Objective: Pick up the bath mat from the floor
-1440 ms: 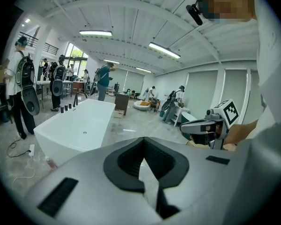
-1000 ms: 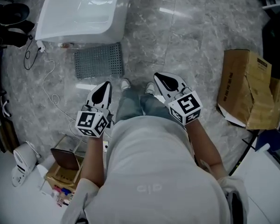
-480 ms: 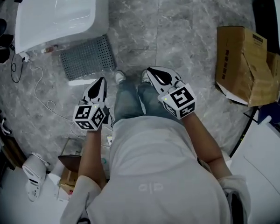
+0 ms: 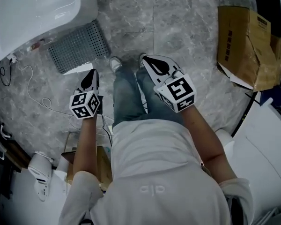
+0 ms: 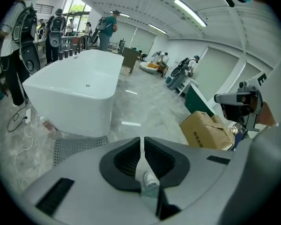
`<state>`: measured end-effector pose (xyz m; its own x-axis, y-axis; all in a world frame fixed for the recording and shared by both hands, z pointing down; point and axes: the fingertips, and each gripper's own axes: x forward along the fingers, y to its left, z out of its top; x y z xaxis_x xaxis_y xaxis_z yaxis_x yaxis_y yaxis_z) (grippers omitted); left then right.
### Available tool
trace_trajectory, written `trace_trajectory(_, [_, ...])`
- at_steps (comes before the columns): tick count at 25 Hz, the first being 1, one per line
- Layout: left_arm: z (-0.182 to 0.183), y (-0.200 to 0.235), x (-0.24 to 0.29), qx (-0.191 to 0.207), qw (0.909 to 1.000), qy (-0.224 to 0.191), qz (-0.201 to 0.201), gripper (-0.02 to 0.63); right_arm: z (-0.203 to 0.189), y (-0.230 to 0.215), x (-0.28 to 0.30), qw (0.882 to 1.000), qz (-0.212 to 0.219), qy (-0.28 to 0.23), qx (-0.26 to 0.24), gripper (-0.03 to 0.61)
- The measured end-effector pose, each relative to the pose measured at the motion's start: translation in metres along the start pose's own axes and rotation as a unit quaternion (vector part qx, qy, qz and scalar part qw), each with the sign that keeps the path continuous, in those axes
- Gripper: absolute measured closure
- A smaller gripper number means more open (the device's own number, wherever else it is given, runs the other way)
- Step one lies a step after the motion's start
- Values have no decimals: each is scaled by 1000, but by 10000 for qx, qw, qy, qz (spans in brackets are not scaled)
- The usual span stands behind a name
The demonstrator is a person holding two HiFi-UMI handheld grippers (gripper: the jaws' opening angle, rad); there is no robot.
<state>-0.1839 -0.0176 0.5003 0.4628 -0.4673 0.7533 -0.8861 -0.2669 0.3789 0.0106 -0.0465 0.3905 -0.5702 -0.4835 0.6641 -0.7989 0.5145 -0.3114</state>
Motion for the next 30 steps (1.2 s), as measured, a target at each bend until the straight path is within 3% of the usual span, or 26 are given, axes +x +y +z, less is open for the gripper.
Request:
trace_trajectory(9, [-64, 61, 76, 135, 9970, 754, 76, 491, -48, -27, 72, 9993, -154, 340, 89, 554])
trace_trajectory(20, [-132, 115, 165, 226, 9888, 1467, 144, 429, -107, -54, 133, 9970, -233, 626, 390, 554])
trace_trajectory(26, [-174, 148, 205, 522, 9817, 1825, 114, 389, -137, -65, 168, 9943, -196, 713, 770, 554])
trace_trajectory(30, [-205, 166, 237, 771, 9771, 1982, 32, 368, -159, -77, 186, 9941, -226, 782, 723, 554])
